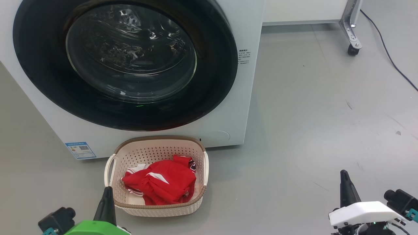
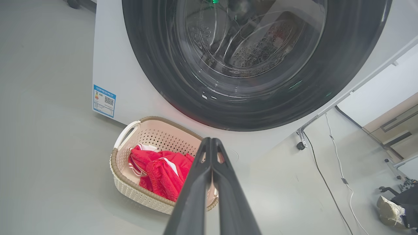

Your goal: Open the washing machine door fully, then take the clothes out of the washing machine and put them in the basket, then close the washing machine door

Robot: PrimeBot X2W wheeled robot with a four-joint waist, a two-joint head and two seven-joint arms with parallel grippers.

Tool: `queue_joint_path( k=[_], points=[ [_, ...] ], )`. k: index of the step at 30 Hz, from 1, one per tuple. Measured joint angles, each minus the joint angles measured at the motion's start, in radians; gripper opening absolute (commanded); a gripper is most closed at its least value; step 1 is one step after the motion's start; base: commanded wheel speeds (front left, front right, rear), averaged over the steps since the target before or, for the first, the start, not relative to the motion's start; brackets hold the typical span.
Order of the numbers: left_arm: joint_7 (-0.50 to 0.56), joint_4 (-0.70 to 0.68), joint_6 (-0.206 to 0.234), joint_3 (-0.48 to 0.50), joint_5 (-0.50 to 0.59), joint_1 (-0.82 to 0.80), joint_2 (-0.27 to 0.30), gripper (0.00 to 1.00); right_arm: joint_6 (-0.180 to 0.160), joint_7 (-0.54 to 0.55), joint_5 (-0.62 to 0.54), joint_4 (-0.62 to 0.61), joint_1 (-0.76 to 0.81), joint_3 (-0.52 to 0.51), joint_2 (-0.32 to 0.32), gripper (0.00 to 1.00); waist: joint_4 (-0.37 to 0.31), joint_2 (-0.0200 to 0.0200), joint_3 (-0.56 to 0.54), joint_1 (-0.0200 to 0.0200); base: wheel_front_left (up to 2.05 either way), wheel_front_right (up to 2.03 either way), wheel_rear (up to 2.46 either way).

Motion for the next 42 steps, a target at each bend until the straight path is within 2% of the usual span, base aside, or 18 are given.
queue_joint_path(
  k=[42],
  points=[
    [0.107,0.06,-0.106,0.109,-0.572,-0.074,0.031,0.0,0.053,0.122,0.581,0.06,-0.1,-0.087,-0.032,0.0,-0.013,0.0,-0.011,0.0,0.0,0.0,0.0]
  ],
)
